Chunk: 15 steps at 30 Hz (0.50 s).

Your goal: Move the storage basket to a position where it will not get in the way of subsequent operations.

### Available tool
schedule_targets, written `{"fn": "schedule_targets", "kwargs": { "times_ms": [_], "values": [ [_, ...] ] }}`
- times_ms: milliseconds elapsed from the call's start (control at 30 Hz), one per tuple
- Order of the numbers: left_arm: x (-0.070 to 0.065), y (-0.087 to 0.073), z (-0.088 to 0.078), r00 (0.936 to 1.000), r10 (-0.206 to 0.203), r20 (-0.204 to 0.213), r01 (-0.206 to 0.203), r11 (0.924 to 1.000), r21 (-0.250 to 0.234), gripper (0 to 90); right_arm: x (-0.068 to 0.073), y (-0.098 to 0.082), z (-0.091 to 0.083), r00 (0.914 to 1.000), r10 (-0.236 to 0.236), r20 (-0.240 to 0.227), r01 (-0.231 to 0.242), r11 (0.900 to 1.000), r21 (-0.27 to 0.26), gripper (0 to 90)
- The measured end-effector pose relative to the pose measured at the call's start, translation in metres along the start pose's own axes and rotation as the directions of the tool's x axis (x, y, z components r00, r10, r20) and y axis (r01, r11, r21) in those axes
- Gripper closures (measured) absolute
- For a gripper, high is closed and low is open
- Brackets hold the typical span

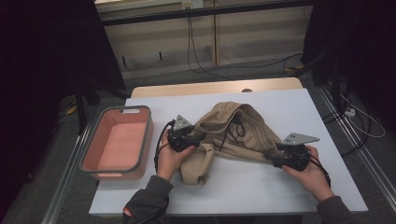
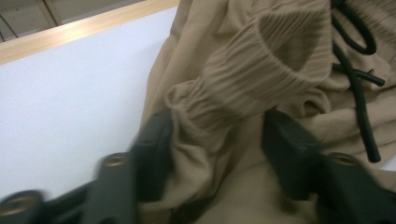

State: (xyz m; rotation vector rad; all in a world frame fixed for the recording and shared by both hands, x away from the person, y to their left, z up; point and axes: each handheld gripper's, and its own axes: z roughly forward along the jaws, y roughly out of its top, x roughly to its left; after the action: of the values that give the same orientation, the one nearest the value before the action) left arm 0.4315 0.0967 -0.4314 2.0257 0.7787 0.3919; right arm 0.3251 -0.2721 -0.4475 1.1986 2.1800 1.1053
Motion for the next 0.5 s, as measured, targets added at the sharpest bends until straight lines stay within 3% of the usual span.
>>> {"fn": "schedule_targets", "kwargs": {
  "times_ms": [167, 267, 367, 500],
  "values": [
    [0.001, -0.001, -0.001, 1.0, -0.005, 0.002, 0.005, 0.9997, 0.024, 63.3, -0.006, 0.002, -0.012, 0.9986, 0.015, 0.052, -0.013, 0.999, -0.032, 42.8],
    [0.001, -0.001, -0.002, 0.9999, -0.011, 0.011, 0.01, 0.9991, 0.041, 69.0, -0.011, 0.003, -0.022, 0.9983, 0.031, 0.05, -0.028, 0.998, -0.049, 44.2],
    [0.0, -0.001, -0.001, 0.9998, -0.012, 0.016, 0.011, 0.9988, 0.048, 72.2, -0.012, 0.001, -0.028, 0.9988, 0.032, 0.037, -0.031, 0.999, -0.038, 50.9],
    [-0.001, 0.0, -0.002, 0.9992, -0.029, 0.028, 0.027, 0.9982, 0.053, 76.9, -0.005, 0.005, -0.031, 0.9994, 0.034, 0.0, -0.034, 0.999, -0.037, 55.4]
  ]
}}
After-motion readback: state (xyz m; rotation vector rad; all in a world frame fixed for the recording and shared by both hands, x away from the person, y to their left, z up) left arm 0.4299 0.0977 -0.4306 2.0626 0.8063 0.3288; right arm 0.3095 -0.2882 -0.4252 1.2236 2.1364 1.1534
